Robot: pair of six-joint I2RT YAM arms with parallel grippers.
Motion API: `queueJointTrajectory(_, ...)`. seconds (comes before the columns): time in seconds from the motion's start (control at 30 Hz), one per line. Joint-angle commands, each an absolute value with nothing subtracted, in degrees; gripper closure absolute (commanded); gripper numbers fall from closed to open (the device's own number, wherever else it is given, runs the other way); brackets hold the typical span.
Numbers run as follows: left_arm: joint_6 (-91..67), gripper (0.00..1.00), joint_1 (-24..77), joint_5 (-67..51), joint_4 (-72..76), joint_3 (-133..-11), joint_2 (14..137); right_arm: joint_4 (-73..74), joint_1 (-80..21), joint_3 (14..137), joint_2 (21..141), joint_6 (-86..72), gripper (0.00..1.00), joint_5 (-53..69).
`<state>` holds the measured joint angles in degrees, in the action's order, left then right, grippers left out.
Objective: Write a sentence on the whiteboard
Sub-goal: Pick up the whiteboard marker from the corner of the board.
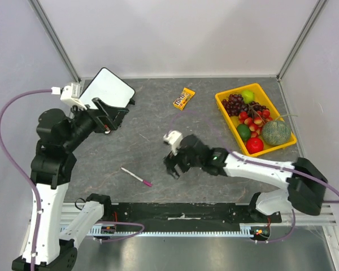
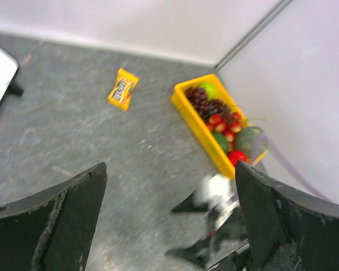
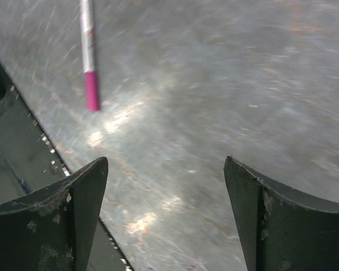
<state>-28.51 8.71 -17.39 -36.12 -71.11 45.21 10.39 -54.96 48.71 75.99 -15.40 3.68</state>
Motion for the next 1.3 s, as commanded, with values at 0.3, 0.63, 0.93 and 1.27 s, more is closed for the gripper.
queueJointTrajectory(0.3, -31.91, 0.01, 8.61, -34.19, -38.06, -83.76, 49.05, 9.23, -77.78, 68.63, 103.87, -13.71, 0.32, -13.88)
queueJointTrajectory(0.63, -30.67, 0.01, 8.61, -35.24, -38.85, -82.79, 48.43, 10.63, -80.59, 71.46, 111.79, -12.4, 0.5, -19.86)
queueJointTrajectory(0.93, -29.36, 0.02, 8.61, -37.0, -39.46, -84.2, 48.25, 12.92, -80.07, 71.72, 115.22, -11.6, 0.9, -18.02)
queueJointTrajectory(1.27, -21.8, 0.03, 8.61, -36.3, -42.98, -84.82, 46.5, 13.45, -69.1, 68.65, 102.32, -10.55, 1.0, -8.8)
